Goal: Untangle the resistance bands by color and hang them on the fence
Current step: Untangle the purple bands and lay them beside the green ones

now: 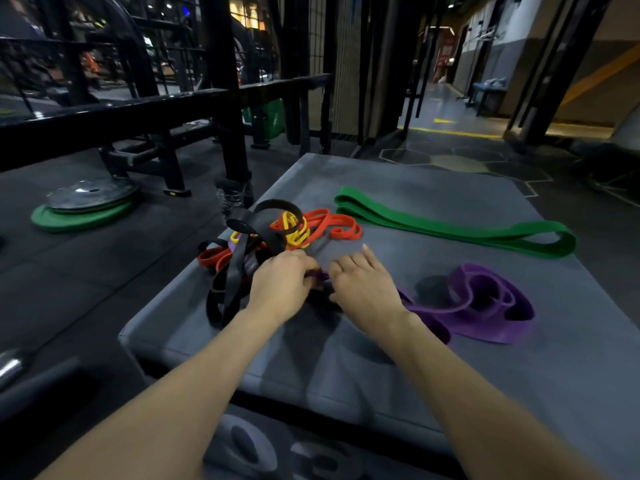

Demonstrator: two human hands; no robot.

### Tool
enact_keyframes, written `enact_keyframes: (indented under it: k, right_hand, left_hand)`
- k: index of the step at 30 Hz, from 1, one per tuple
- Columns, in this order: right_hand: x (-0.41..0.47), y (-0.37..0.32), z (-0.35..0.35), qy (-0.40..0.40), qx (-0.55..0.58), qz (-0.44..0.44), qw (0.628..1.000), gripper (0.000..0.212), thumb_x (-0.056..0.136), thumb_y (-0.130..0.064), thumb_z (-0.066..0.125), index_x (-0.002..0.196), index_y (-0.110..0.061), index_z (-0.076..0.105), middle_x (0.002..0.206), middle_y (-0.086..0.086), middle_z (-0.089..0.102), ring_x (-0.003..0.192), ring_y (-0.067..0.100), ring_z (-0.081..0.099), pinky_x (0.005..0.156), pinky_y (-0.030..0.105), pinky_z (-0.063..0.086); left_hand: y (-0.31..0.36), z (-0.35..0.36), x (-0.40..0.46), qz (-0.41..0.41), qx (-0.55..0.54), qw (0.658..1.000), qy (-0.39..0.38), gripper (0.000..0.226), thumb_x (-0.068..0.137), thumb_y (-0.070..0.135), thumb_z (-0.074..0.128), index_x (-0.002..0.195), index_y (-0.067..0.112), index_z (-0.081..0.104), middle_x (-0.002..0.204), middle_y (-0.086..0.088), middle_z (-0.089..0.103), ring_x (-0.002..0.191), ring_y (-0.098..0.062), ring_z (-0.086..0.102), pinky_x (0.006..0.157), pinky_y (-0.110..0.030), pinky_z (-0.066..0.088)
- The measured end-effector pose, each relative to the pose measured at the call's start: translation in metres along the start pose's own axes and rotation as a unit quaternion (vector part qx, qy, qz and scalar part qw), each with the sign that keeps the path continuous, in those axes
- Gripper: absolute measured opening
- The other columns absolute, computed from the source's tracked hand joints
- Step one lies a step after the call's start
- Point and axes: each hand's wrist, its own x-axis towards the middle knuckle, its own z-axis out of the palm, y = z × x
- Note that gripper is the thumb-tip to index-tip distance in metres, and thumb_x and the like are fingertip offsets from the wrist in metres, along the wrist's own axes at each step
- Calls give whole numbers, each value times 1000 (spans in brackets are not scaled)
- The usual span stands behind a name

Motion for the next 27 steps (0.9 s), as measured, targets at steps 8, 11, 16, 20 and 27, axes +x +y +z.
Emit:
enact_keyframes:
  k: [8,11,16,20,27]
  right_hand:
    - [13,10,-3,-66,153,34,985,23,97,-30,42,111,-16,53,116,10,58,112,30,52,83,37,42]
    - [13,12,-12,-8,200,28,979,19,97,-27,42,107,-16,54,112,9,58,105,31,55,77,36,41]
    - [16,25,-34,146,314,41,937,28,87,-28,43,102,-13,62,99,11,63,94,32,59,77,44,49]
    - [11,28,-43,204,345,47,915,20,86,-19,49,96,-12,64,91,9,63,85,31,60,71,44,49]
    - [5,67,-49,294,353,186,868,9,91,-7,50,88,-4,58,78,10,59,73,25,54,61,24,26]
  left_hand:
    - [-21,-12,-4,11,72,991,109,38,85,57,47,112,35,62,124,16,57,132,-16,36,113,-45,-1]
    - [-28,-22,-5,-105,36,991,72,48,83,64,46,121,36,54,143,12,30,136,-27,24,109,-58,13]
    - [-35,-40,-8,-182,-110,971,106,55,79,54,61,126,31,48,136,3,27,115,-30,51,95,-44,44]
    - [-26,-47,-8,-172,-103,972,120,48,81,30,66,126,25,51,132,3,34,102,-26,58,76,-30,39]
    - [-48,-53,-15,-219,-97,951,194,34,88,13,53,121,20,59,135,2,37,98,-27,58,84,-34,41]
